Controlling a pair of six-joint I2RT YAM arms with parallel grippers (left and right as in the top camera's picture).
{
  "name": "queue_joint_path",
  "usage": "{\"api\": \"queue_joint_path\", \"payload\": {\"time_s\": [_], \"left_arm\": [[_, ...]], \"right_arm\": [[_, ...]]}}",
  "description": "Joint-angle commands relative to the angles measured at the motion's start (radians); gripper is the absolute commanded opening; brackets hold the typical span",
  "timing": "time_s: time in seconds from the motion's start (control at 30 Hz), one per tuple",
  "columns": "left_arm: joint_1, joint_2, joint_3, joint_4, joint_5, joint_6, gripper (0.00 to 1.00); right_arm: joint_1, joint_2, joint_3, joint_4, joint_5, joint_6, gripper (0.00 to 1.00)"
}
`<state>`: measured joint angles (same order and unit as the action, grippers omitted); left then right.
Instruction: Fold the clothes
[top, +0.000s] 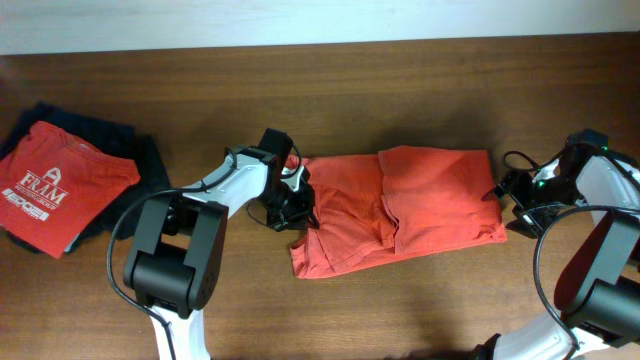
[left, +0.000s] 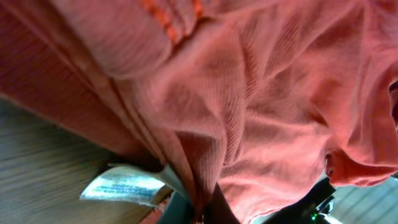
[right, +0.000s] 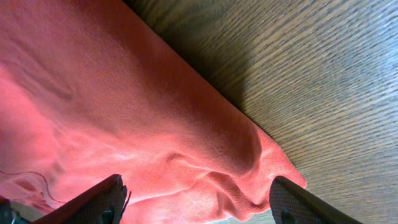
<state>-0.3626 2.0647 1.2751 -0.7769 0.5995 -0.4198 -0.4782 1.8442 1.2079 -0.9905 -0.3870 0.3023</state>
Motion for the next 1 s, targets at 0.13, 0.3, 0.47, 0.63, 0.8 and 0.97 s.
{"api": "queue_joint_path", "payload": {"time_s": [0.13, 0.3, 0.47, 0.63, 0.8, 0.97], "left_arm": [[0.107, -0.067, -0.018, -0.097, -0.211, 0.034, 0.00], [0.258, -0.196, -0.007, -0.132, -0.265, 0.160, 0.01], [0.336, -0.244, 0.043, -0.220, -0.312, 0.264, 0.01], [0.280, -0.244, 0.160, -0.327, -0.372, 0.287, 0.01], [0.129, -0.244, 0.322, -0.410, -0.404, 0.248, 0.01], [-0.024, -0.244, 0.452, -0.448, -0.452, 0.199, 0.01]], "right_arm": [[0.000, -0.021, 0.013, 0.000, -0.006, -0.011, 0.79], [0.000, -0.021, 0.013, 0.000, -0.006, -0.011, 0.79], [0.000, -0.021, 0.013, 0.003, -0.006, -0.011, 0.79], [0.000, -0.021, 0.013, 0.003, -0.006, -0.011, 0.79], [0.000, -0.021, 0.013, 0.003, -0.006, -0.011, 0.79], [0.000, -0.021, 0.013, 0.003, -0.006, -0.011, 0.79]]}}
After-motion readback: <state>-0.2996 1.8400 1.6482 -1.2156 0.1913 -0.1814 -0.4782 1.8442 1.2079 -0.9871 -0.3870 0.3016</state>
